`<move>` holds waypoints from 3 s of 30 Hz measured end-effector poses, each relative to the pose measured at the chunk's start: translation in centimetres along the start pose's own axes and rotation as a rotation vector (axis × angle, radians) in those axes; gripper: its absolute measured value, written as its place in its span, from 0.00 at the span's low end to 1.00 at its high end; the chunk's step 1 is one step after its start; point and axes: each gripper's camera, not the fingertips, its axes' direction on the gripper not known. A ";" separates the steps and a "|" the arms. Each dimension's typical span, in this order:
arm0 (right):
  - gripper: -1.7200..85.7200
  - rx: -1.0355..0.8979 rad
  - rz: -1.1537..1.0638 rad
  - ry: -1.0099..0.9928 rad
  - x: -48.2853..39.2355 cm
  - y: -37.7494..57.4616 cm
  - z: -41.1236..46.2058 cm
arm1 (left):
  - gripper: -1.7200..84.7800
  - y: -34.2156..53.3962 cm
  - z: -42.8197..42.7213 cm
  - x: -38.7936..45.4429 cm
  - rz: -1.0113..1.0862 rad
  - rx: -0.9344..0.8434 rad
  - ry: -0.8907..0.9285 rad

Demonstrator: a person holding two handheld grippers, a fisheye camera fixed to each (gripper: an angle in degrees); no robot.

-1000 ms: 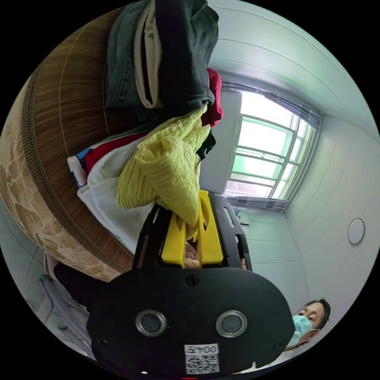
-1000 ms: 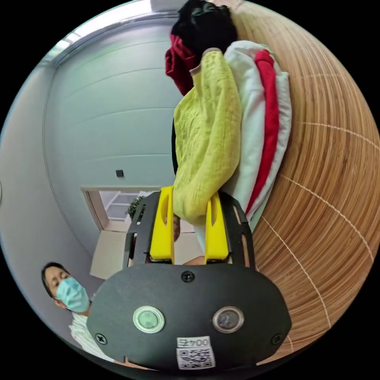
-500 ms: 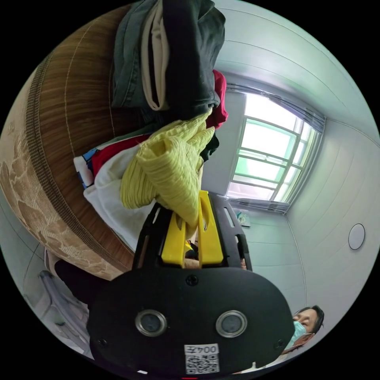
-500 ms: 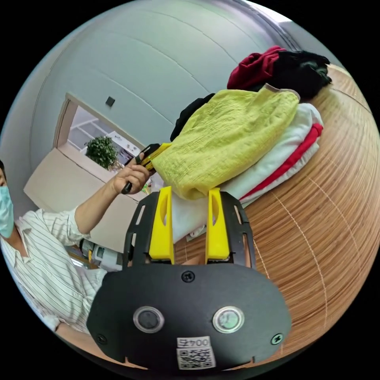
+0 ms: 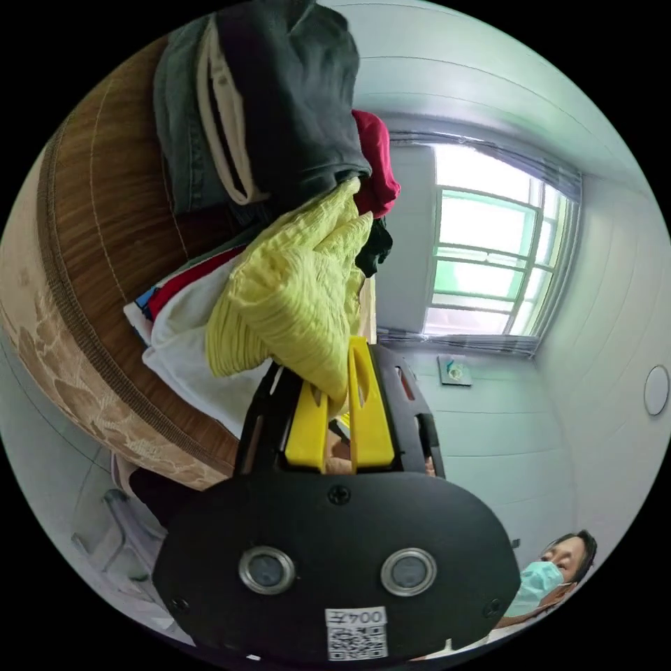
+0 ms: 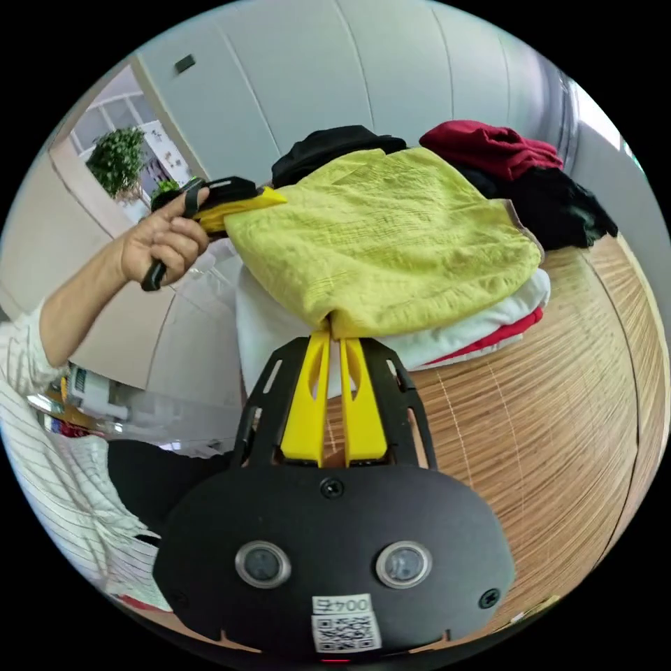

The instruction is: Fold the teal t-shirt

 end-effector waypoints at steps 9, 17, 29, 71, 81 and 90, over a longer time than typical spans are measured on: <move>0.02 -0.081 0.447 -0.403 3.3 -0.6 -4.1 | 0.13 0.8 3.0 10.6 0.421 -0.087 -0.695; 0.02 0.046 0.644 -0.538 4.5 4.7 -2.6 | 0.18 1.0 5.6 14.3 0.514 -0.188 -0.980; 0.14 0.182 0.424 -0.072 -3.8 3.3 -5.7 | 0.19 -0.2 6.4 19.2 0.660 -0.234 -1.204; 0.04 -0.007 0.452 0.140 -9.6 3.0 -11.5 | 0.11 0.3 -10.3 16.7 0.567 -0.109 -1.021; 0.15 0.370 0.307 0.210 -10.7 4.2 -19.6 | 0.05 5.5 -4.8 25.3 0.965 0.229 -1.010; 0.12 0.102 0.272 0.316 -5.8 1.4 -12.0 | 0.03 4.0 2.8 19.2 0.899 0.113 -1.190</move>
